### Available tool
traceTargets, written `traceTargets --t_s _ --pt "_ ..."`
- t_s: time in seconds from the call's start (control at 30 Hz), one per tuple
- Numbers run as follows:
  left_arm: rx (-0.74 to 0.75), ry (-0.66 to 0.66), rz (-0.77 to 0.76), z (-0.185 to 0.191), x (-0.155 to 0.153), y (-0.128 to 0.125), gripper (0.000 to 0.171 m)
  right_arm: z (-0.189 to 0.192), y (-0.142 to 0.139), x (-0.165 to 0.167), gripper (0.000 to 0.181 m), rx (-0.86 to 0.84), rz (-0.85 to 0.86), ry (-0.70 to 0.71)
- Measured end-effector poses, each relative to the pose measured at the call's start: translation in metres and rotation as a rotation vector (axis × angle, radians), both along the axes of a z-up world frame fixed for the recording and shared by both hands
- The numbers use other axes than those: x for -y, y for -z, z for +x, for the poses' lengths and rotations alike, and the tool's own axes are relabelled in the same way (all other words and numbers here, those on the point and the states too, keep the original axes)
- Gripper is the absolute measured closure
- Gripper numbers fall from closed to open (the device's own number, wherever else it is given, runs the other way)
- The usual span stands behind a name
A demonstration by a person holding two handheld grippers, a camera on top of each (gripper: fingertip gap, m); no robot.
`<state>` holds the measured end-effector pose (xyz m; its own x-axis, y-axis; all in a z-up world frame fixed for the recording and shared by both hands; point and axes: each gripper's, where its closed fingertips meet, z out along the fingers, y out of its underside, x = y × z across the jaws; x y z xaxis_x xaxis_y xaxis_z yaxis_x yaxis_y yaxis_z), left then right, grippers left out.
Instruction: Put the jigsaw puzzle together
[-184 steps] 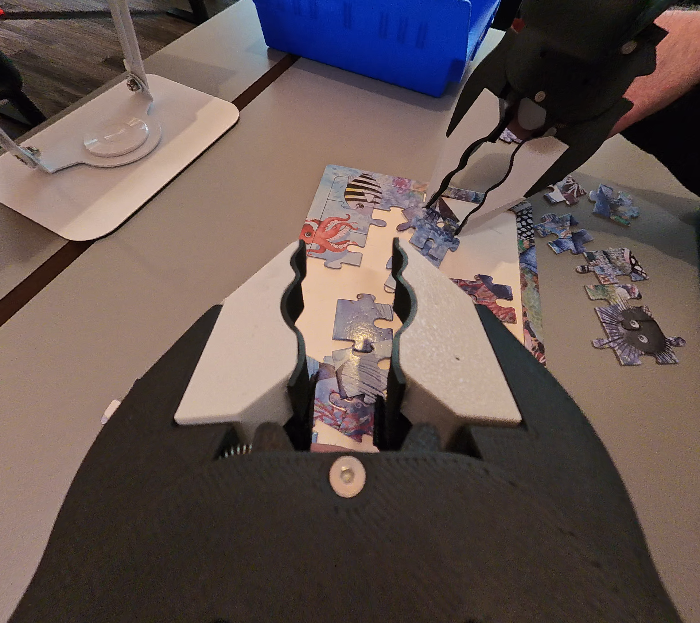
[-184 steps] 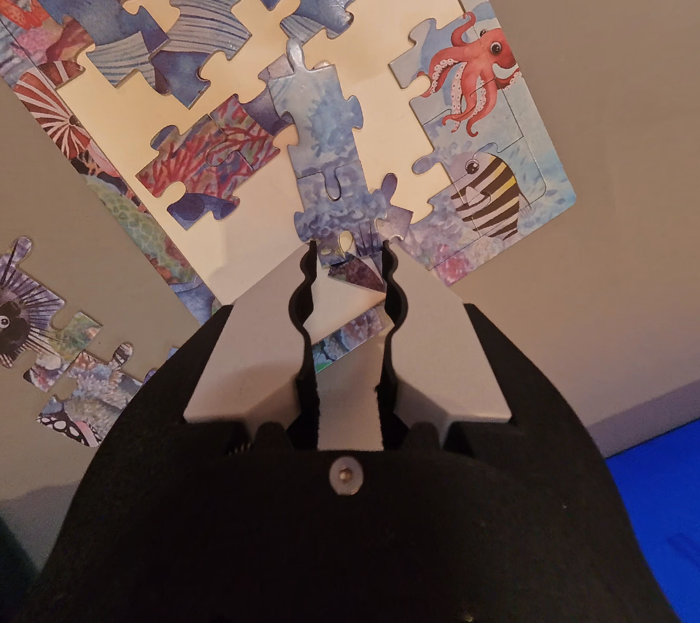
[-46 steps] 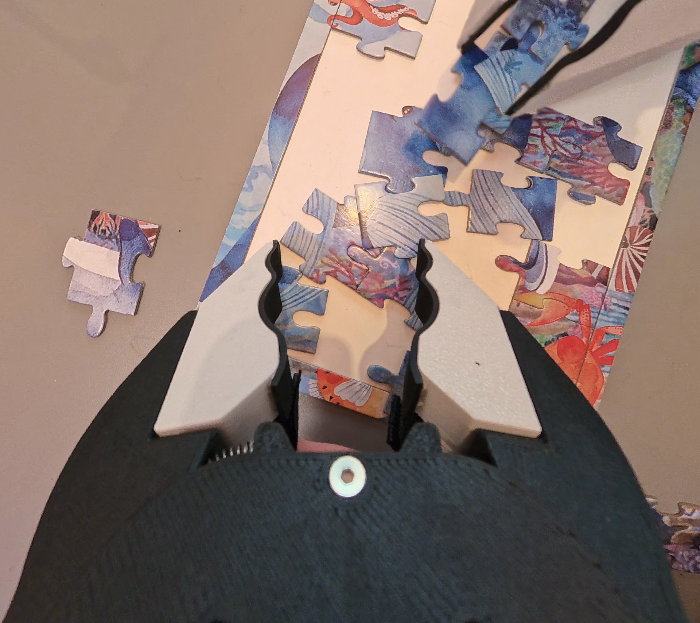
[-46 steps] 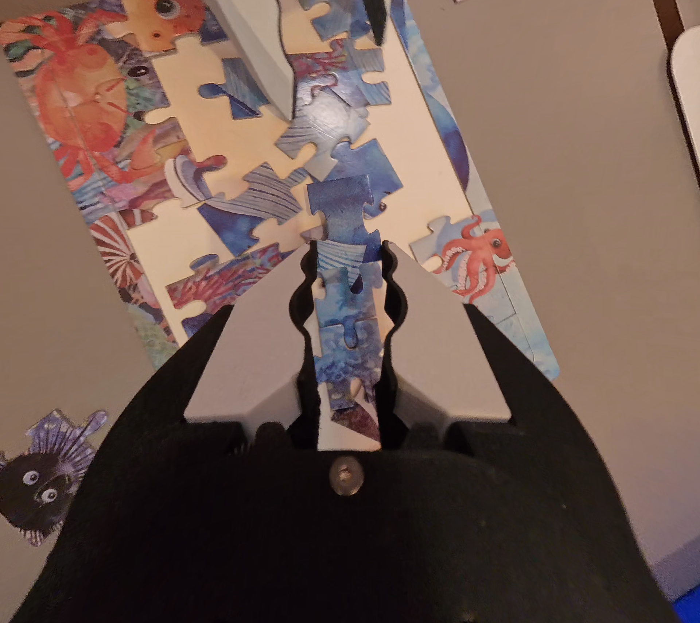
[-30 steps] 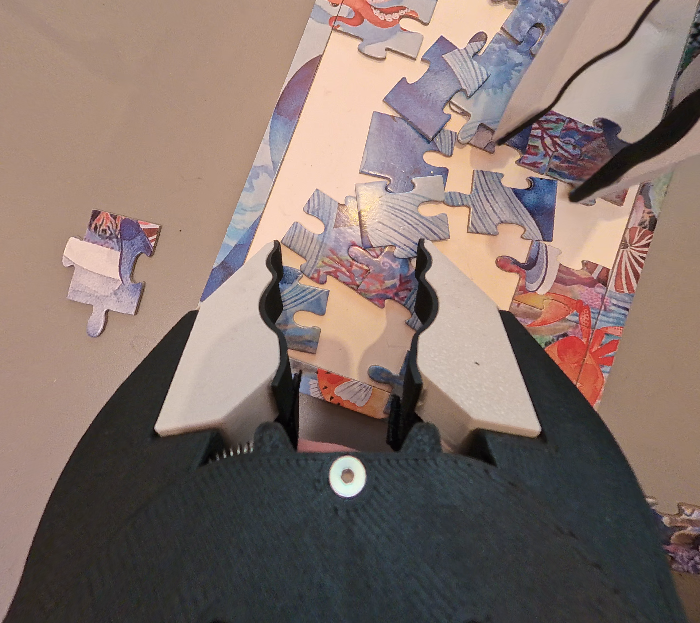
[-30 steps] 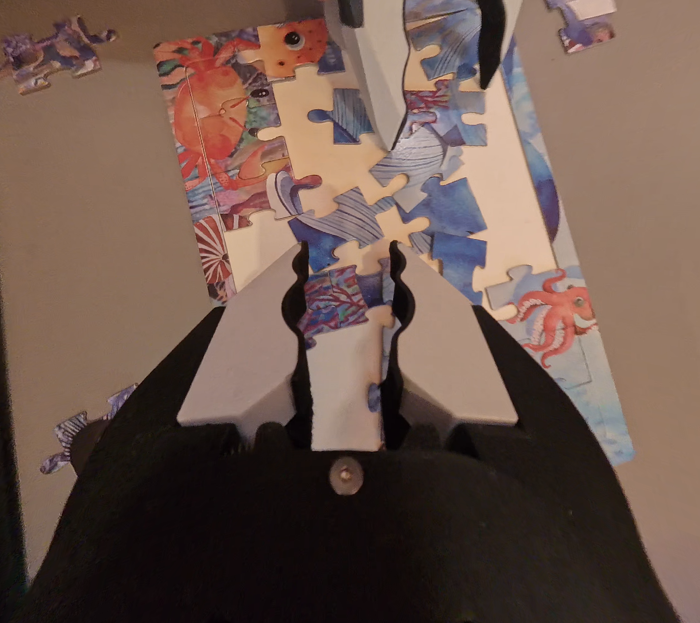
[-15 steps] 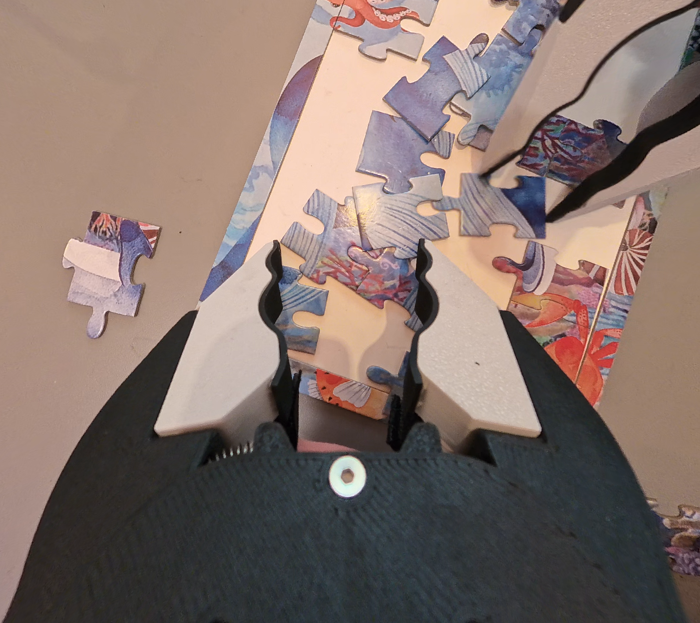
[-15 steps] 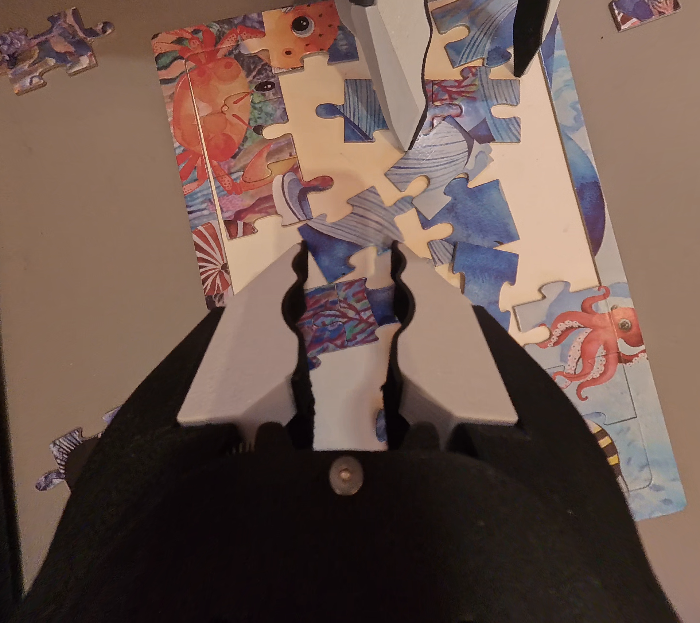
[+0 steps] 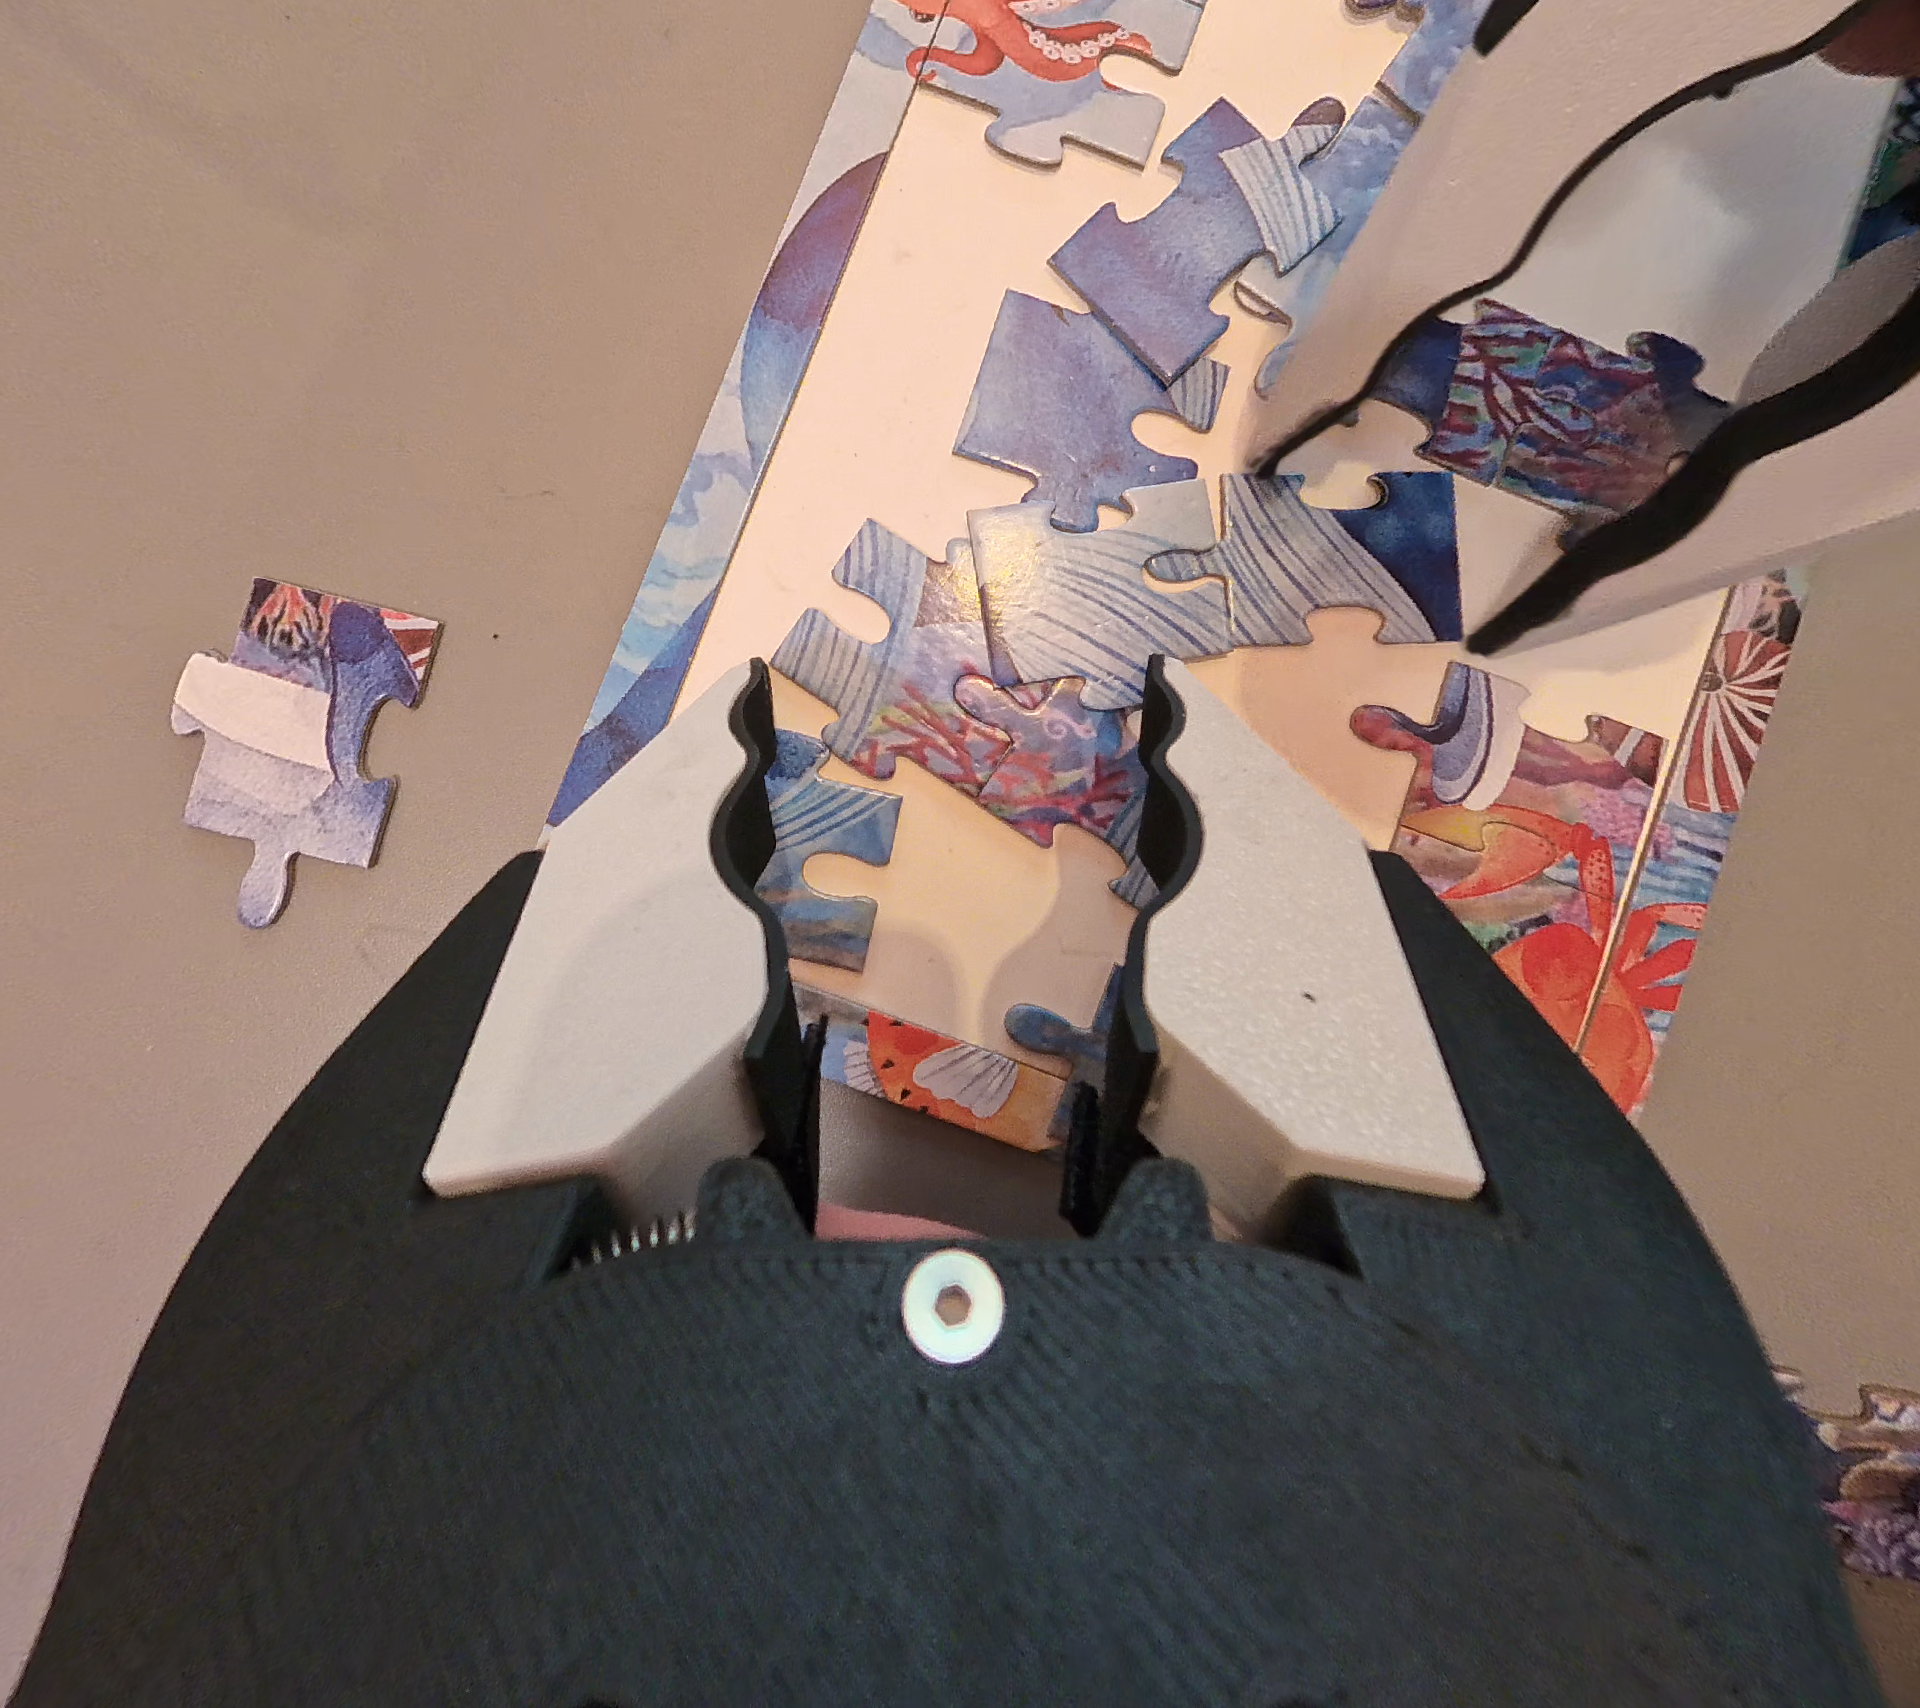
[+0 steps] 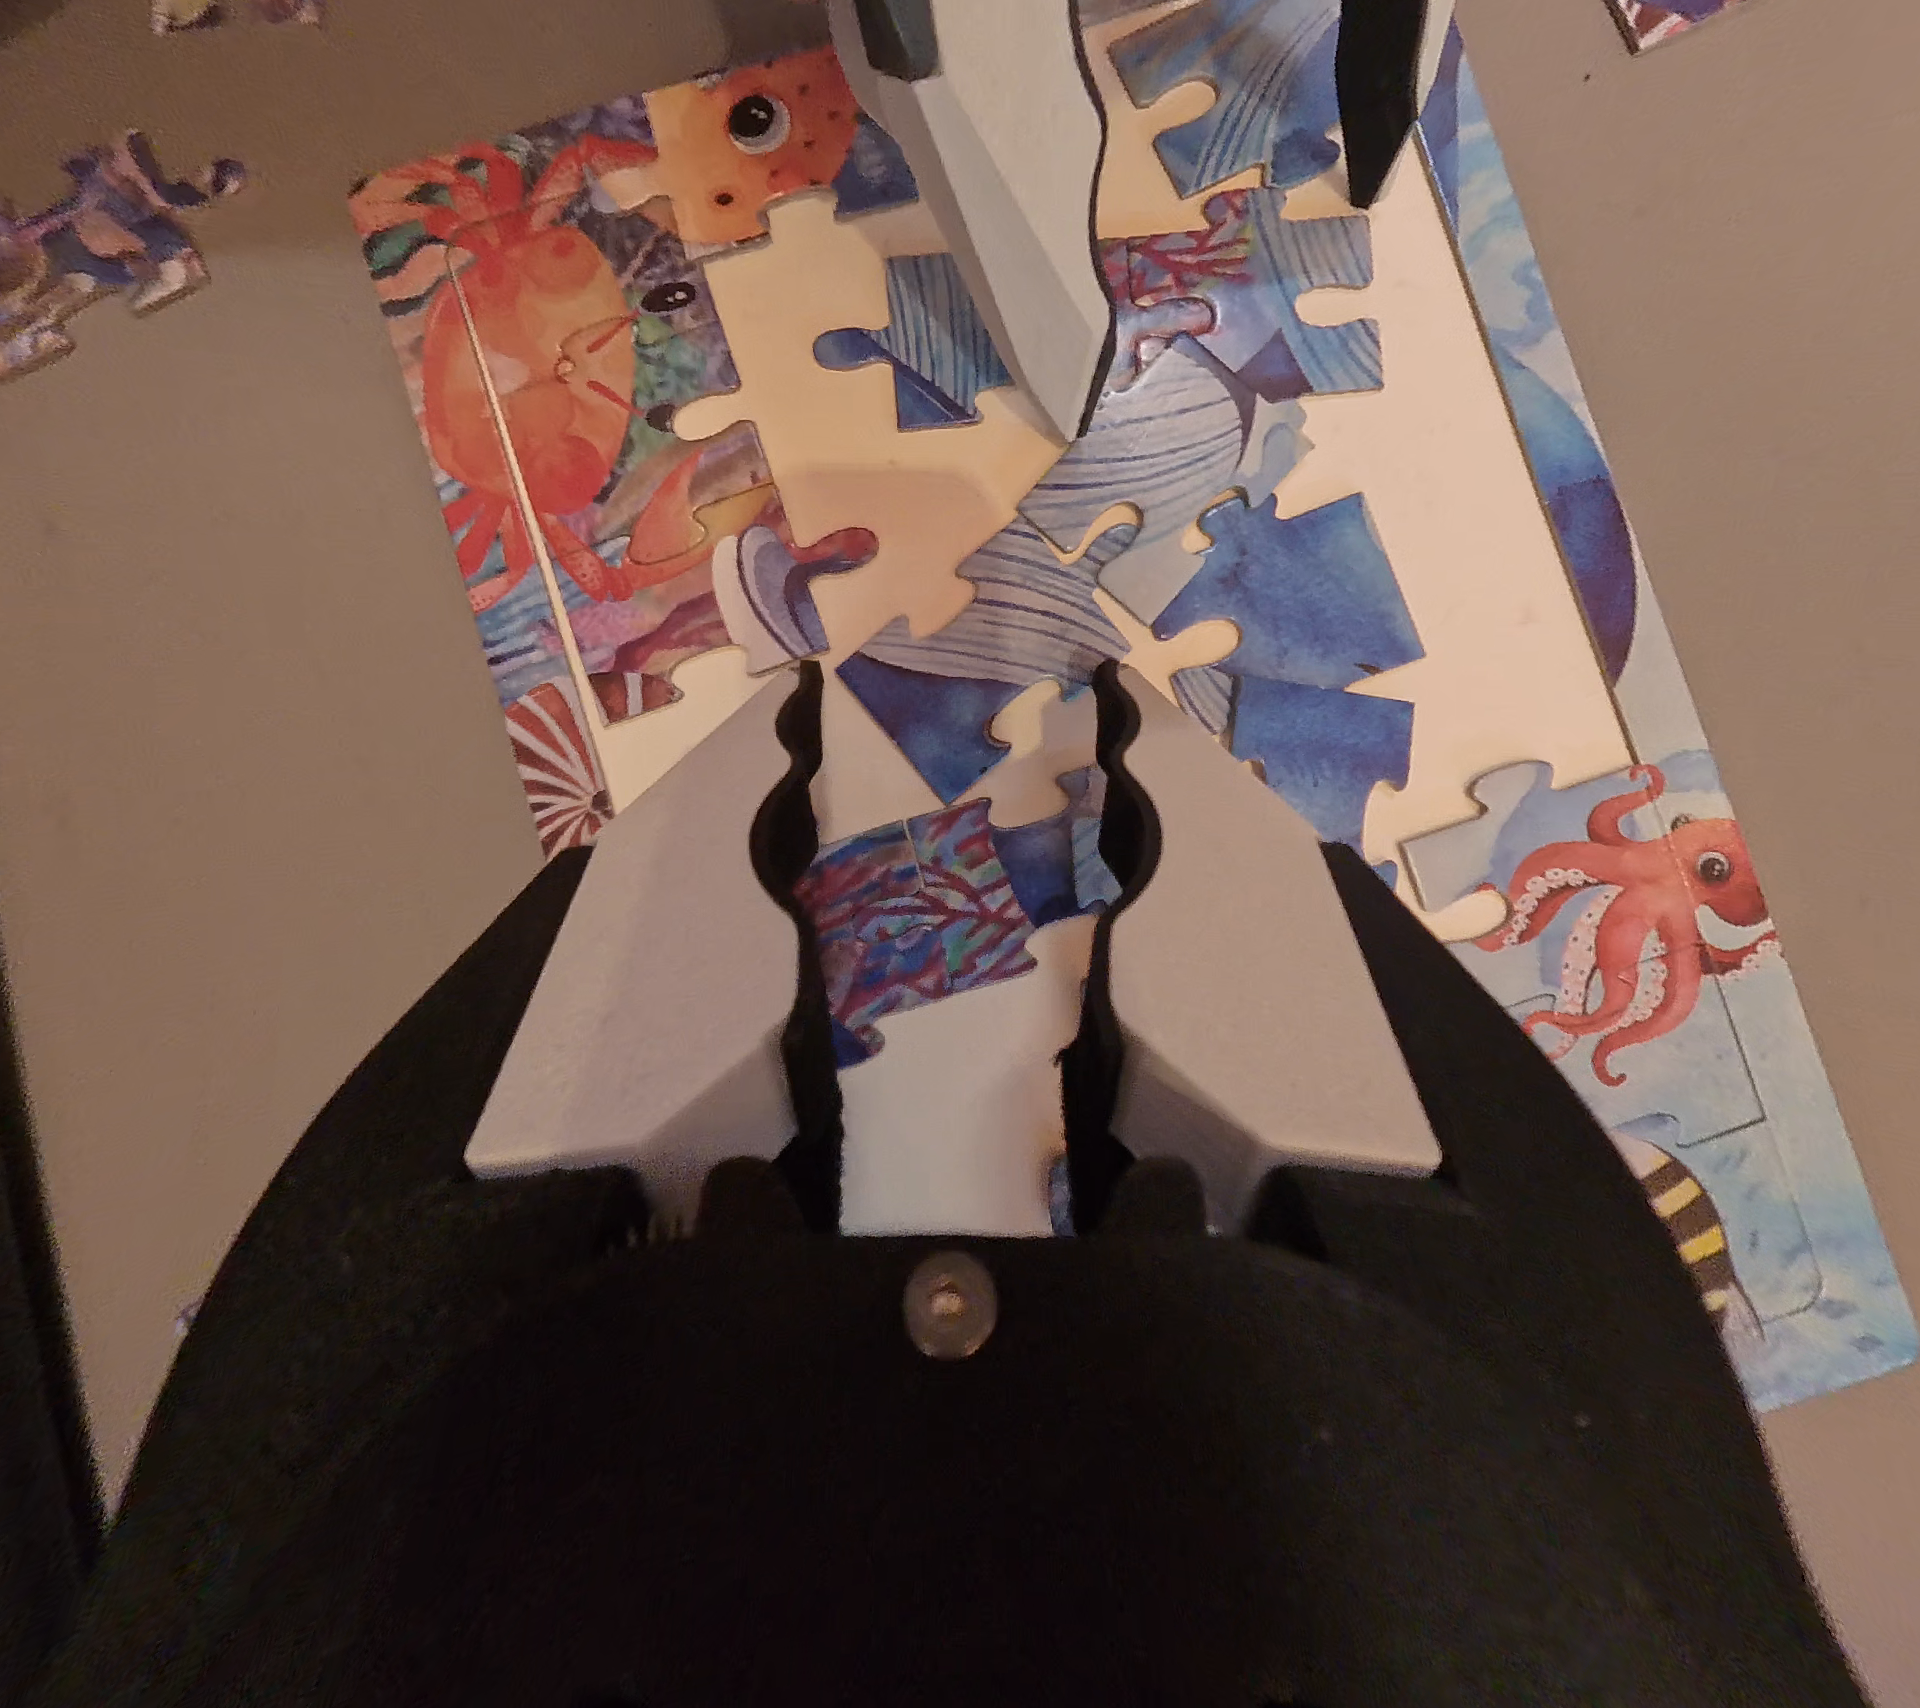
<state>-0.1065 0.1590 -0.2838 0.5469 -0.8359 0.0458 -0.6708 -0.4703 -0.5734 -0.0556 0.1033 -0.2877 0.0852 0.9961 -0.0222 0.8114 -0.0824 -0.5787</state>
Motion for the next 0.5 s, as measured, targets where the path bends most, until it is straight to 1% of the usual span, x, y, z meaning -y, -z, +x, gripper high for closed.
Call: traceTargets --t_s 0.1,0.3,0.33,0.4,0.47,0.5 --pt "-0.001 0.000 0.000 0.000 0.000 0.000 0.103 -0.004 -0.001 -0.003 0.134 -0.004 0.003 0.026" --pt "-0.001 0.000 0.001 0.000 0.000 0.000 0.103 -0.004 -0.001 -0.007 0.137 -0.002 0.030 0.046" --pt "-0.001 0.000 0.001 0.000 0.000 0.000 0.103 -0.003 -0.001 -0.009 0.153 0.001 0.043 0.048" --pt "-0.001 0.000 0.001 0.000 0.000 0.000 0.103 0.000 -0.002 -0.013 0.153 -0.001 0.057 0.065" --pt "-0.001 -0.001 0.001 0.000 0.000 0.000 0.103 0.000 -0.004 -0.016 0.161 -0.017 0.061 0.079" --pt "-0.002 -0.002 0.003 0.000 0.000 0.000 0.102 0.001 -0.004 -0.018 0.157 -0.012 0.068 0.093"
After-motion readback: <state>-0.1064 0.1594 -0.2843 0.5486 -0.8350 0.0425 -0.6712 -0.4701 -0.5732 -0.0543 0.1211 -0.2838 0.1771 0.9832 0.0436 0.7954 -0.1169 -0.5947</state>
